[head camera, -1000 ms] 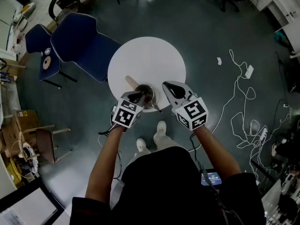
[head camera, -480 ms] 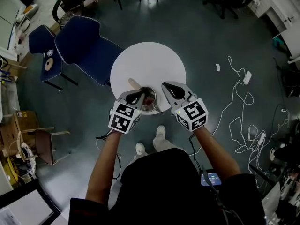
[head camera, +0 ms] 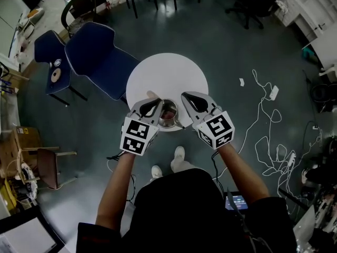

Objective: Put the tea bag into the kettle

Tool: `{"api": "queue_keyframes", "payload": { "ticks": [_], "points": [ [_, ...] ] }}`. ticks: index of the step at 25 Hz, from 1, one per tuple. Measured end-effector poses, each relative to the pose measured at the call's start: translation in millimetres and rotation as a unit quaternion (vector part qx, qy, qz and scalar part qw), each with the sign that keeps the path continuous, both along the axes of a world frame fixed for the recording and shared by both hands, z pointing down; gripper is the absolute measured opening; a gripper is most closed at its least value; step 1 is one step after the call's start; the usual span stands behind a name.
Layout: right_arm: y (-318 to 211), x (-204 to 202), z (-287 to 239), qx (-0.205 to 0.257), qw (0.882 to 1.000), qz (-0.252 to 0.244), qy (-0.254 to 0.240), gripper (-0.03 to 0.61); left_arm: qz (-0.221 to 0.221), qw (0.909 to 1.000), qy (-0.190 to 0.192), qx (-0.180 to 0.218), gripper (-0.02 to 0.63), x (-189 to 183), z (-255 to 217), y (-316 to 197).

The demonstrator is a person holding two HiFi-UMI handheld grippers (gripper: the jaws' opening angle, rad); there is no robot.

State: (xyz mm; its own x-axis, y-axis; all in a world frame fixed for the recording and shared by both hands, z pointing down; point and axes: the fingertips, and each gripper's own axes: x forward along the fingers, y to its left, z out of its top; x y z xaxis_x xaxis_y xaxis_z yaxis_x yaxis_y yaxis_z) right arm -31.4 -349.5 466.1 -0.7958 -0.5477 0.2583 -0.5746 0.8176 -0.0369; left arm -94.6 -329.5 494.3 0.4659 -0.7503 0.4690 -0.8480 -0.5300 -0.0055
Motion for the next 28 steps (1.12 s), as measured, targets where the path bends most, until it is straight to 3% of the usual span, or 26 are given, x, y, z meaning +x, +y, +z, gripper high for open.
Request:
{"api": "queue_keyframes", "payload": {
  "ticks": [3, 9, 13, 22, 28],
  "points": [
    [10, -10, -15, 0.014, 1.000, 0.001, 0.001, 0.018, 0.001, 0.9993, 0.015, 0.035, 0.018, -6, -24, 10],
    [27, -29, -36, 0.028, 1.000, 0.001, -0.008, 0.018, 0.010, 0.9953, 0.077, 0.057, 0.018, -13, -59, 29],
    [38, -35, -48, 0.039, 0.999, 0.009, -0.011, 0.018, 0.012, 0.9930, 0.075, 0.090, 0.018, -23, -80, 38],
    [71, -43, -73, 0.056, 0.998, 0.028, -0.021, 0.018, 0.016, 0.9886, 0.095, 0.116, 0.018, -37, -106, 72],
    [94, -46, -91, 0.074, 0.996, 0.039, -0.024, 0.018, 0.028, 0.9865, 0.088, 0.135, 0.018, -42, -123, 98]
  ]
}}
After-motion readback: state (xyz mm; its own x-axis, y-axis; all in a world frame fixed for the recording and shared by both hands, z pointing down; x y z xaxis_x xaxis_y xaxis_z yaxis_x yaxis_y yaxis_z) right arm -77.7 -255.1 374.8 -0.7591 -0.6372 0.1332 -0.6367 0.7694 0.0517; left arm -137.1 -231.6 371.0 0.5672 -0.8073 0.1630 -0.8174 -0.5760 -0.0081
